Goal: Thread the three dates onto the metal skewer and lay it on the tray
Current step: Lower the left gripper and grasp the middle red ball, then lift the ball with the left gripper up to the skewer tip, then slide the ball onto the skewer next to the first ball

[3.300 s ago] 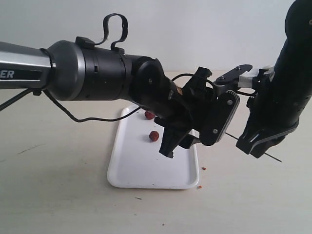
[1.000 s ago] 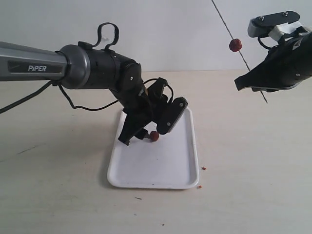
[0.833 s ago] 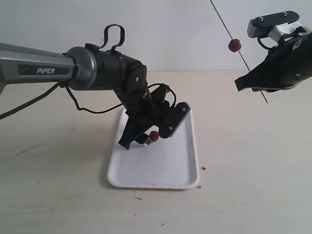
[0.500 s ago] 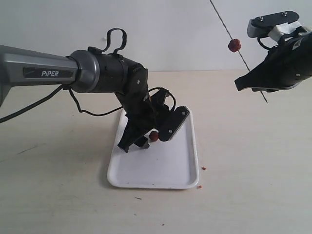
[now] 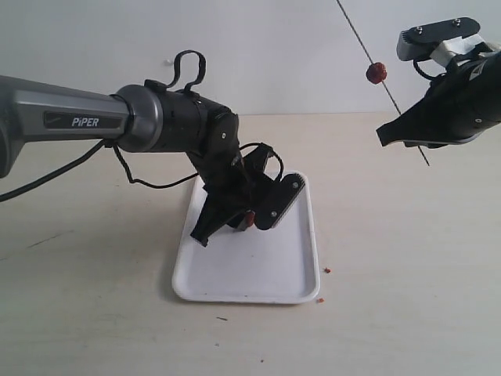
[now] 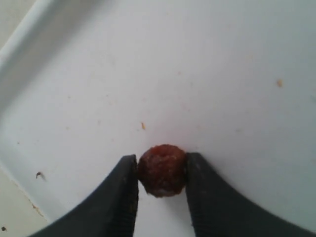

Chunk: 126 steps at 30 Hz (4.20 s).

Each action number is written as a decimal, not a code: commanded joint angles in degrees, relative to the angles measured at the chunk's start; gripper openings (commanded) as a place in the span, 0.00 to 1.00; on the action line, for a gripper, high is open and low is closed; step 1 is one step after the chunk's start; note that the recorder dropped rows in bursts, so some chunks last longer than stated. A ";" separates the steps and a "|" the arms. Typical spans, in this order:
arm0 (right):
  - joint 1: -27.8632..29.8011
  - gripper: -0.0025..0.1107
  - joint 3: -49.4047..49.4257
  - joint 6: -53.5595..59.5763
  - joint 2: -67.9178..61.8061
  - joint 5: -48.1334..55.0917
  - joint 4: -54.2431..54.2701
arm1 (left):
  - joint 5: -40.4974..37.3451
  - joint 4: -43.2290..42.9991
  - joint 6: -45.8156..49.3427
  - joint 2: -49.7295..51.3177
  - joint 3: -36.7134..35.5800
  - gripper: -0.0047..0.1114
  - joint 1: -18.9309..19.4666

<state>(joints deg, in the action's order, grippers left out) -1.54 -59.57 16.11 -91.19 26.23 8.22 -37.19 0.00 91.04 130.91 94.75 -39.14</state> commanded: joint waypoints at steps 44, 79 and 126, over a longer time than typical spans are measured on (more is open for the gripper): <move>0.18 0.02 11.19 9.09 0.47 0.98 15.24 | 8.67 97.87 -27.00 -9.41 0.04 0.27 18.97; 0.18 0.02 14.17 51.55 0.36 14.58 53.65 | 0.59 95.01 -36.39 -9.41 0.04 0.27 17.52; 0.18 0.02 11.14 62.29 0.36 6.09 73.83 | 2.74 90.50 -25.25 -9.65 -0.07 0.56 10.21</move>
<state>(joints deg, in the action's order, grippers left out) -1.54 -48.07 77.85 -91.19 32.88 82.87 -34.65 90.40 62.75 122.02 94.75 -28.77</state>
